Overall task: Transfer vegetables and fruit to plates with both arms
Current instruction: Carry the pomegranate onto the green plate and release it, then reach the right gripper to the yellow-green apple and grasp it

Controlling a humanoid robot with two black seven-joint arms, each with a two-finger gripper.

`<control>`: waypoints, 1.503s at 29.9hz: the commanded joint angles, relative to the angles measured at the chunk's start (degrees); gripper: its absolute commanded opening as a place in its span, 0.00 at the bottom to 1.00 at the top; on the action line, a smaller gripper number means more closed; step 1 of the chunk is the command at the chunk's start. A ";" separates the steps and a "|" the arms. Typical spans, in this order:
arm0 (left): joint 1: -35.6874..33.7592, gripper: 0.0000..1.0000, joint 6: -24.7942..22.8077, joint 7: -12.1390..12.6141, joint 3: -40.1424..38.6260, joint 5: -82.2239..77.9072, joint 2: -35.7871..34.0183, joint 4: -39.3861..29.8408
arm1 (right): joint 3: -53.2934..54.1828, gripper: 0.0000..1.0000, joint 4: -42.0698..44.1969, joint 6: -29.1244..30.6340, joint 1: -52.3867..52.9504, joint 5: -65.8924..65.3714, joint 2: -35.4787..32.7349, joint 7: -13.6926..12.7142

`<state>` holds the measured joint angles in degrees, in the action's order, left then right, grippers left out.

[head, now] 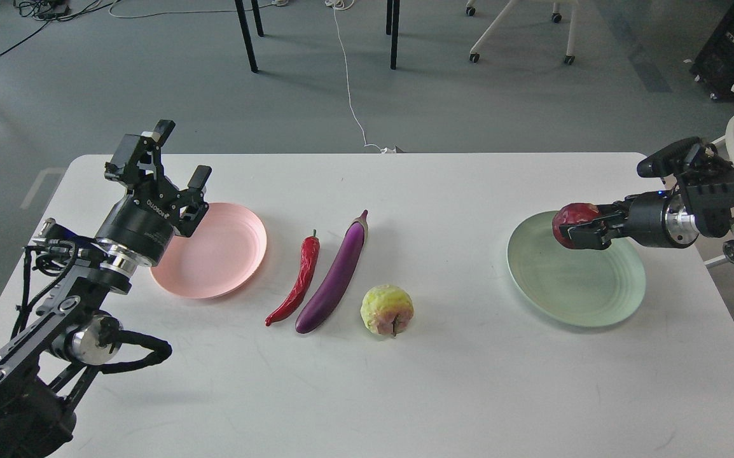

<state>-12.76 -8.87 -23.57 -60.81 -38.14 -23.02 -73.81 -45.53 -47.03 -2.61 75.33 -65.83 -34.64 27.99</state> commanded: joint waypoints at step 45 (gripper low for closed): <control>0.98 0.99 0.17 -0.16 -0.71 -0.44 -0.19 -0.54 | -2.20 0.98 -24.34 -3.54 14.23 6.86 21.01 0.01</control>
<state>-11.94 -8.70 -23.73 -61.52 -38.52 -23.10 -74.36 -46.83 -73.20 -5.43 89.63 -58.99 -16.34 28.00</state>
